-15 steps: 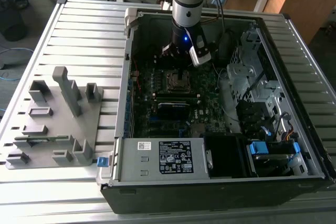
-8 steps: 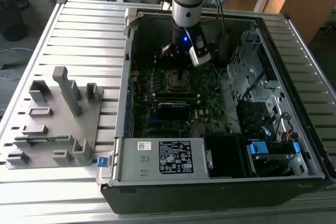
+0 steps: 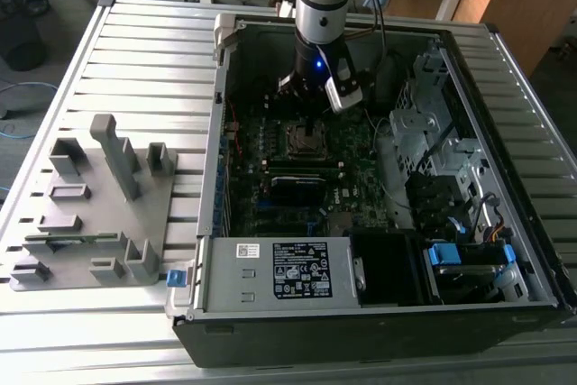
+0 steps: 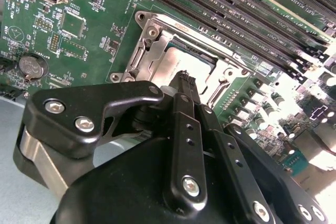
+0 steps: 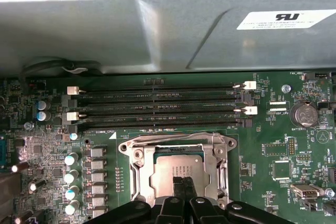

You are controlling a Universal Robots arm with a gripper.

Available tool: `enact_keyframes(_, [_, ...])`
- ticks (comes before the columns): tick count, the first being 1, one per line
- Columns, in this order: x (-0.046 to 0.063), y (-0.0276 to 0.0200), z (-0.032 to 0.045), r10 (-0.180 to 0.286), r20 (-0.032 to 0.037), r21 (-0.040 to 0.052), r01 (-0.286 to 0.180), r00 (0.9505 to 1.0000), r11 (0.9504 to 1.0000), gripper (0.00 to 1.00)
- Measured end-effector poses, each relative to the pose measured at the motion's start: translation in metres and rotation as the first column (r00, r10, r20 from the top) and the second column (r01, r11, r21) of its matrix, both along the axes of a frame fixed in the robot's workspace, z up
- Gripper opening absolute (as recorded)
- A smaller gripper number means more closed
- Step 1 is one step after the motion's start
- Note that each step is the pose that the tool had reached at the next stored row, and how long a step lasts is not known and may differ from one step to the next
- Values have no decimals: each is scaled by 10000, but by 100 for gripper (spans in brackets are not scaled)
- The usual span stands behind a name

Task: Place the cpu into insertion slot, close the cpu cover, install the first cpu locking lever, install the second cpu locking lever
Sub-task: 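Install the second cpu locking lever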

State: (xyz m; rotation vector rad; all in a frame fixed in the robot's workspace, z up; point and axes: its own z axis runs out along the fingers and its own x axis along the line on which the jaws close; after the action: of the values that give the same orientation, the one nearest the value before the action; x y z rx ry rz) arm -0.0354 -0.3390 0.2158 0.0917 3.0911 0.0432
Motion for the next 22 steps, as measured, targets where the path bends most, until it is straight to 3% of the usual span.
enact_keyframes(5, [0, 1, 7, 0, 2, 4, 0, 10000, 10000, 10])
enact_keyframes(7, [0, 0, 55, 0, 1, 1, 0, 10000, 10000, 10])
enact_keyframes(18, [0, 1, 56, 1, -1, 3, -1, 10000, 10000, 10])
enact_keyframes(19, [2, 0, 57, 3, -37, 1, -3, 10000, 10000, 10])
enact_keyframes(21, [6, 0, 55, 1, -245, 0, -1, 9997, 10000, 10])
enact_keyframes(22, [6, 0, 55, 0, -306, -1, 0, 9995, 10000, 10])
